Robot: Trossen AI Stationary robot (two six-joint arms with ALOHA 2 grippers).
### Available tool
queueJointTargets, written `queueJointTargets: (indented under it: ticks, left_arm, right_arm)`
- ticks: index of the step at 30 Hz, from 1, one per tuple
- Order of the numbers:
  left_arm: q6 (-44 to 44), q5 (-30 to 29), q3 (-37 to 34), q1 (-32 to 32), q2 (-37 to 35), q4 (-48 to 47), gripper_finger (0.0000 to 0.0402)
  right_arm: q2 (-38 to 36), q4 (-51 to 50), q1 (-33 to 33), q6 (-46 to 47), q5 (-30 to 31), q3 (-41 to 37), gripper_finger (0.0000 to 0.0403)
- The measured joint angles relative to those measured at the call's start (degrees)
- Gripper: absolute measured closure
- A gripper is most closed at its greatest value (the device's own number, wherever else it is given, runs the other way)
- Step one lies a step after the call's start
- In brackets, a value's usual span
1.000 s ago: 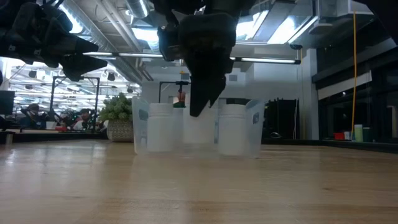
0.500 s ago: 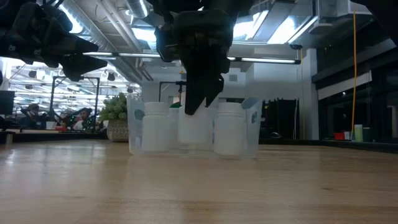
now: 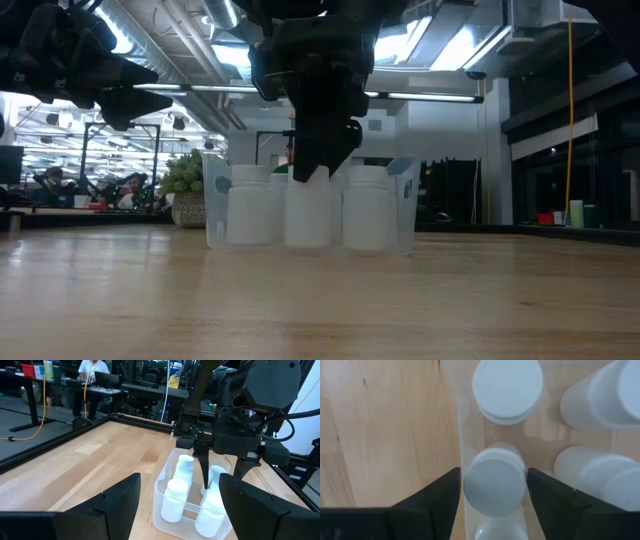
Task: Pick and place pill bottles into a basket
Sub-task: Put the white medicine bottle into the transparent bin
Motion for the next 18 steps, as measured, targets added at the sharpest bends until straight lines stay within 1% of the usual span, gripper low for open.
queueJointTargets:
  ticks: [5,9,11,15,18]
  left_arm:
    - [0.0,0.0,0.0,0.0,0.0,0.0,0.0139]
    - [0.0,0.0,0.0,0.0,0.0,0.0,0.0139]
    - [0.0,0.0,0.0,0.0,0.0,0.0,0.0139]
    - [0.0,0.0,0.0,0.0,0.0,0.0,0.0139]
    - [0.0,0.0,0.0,0.0,0.0,0.0,0.0139]
  right_arm:
    - [0.0,-0.3,0.0,1.8,-1.3,0.3,0.0193]
    - [0.0,-1.9,0.9,3.1,-2.4,3.4,0.0195]
    - [-0.1,-4.2,1.7,2.5,-1.5,6.6,0.0195]
    - [-0.3,-6.5,2.4,-0.1,2.3,12.2,0.0195]
    - [-0.4,-7.4,2.4,-1.3,4.4,13.9,0.0195]
